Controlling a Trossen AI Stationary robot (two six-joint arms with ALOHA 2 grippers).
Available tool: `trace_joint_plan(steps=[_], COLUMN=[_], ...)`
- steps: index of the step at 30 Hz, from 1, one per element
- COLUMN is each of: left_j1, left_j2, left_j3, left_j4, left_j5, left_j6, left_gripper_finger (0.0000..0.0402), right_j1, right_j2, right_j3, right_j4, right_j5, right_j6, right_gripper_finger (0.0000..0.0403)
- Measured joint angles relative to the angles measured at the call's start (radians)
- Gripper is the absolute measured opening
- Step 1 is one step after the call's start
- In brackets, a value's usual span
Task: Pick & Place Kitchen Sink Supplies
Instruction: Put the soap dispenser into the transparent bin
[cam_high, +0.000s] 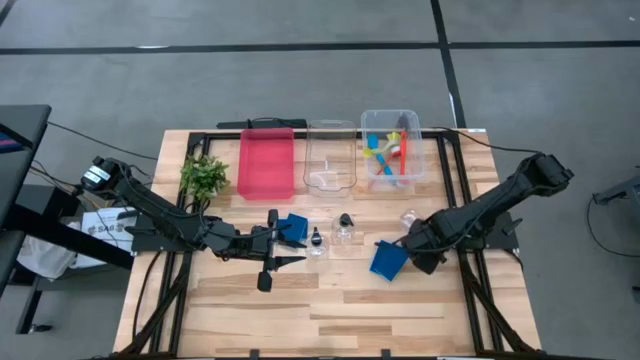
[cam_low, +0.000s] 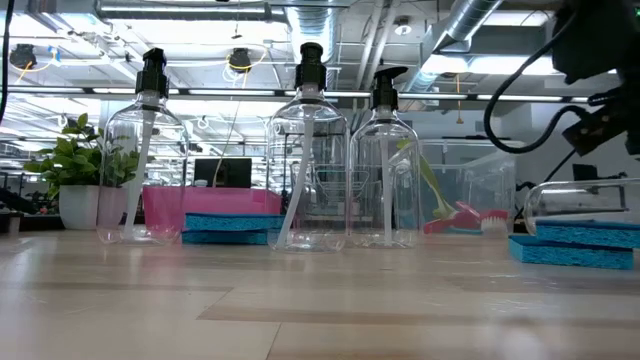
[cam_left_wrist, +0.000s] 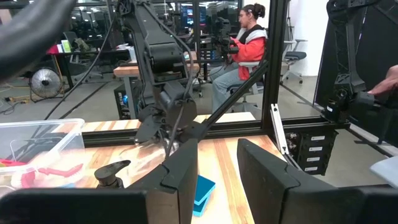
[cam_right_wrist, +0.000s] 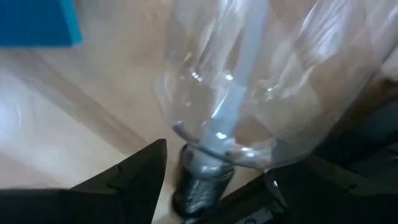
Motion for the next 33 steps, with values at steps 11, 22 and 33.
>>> trace_joint_plan(steps=[11, 22, 33], left_j1=[0.0, 0.0, 0.0], left_j2=[0.0, 0.0, 0.0], left_j3=[0.0, 0.0, 0.0], left_j4=[0.0, 0.0, 0.0], left_j5=[0.0, 0.0, 0.0], left_j6=[0.0, 0.0, 0.0], left_gripper_finger=[0.0116, 0.0116, 0.0116], right_j1=[-0.031, -0.045, -0.043], right_j2=[0.0, -0.004, -0.004], right_j3=[0.0, 0.0, 0.079], right_j4=[0.007, 0.006, -0.052], right_j5=[0.007, -0.025, -0.051], right_j6=[0.028, 0.025, 0.017], right_gripper_finger=[0.0215, 0.0106, 0.0065])
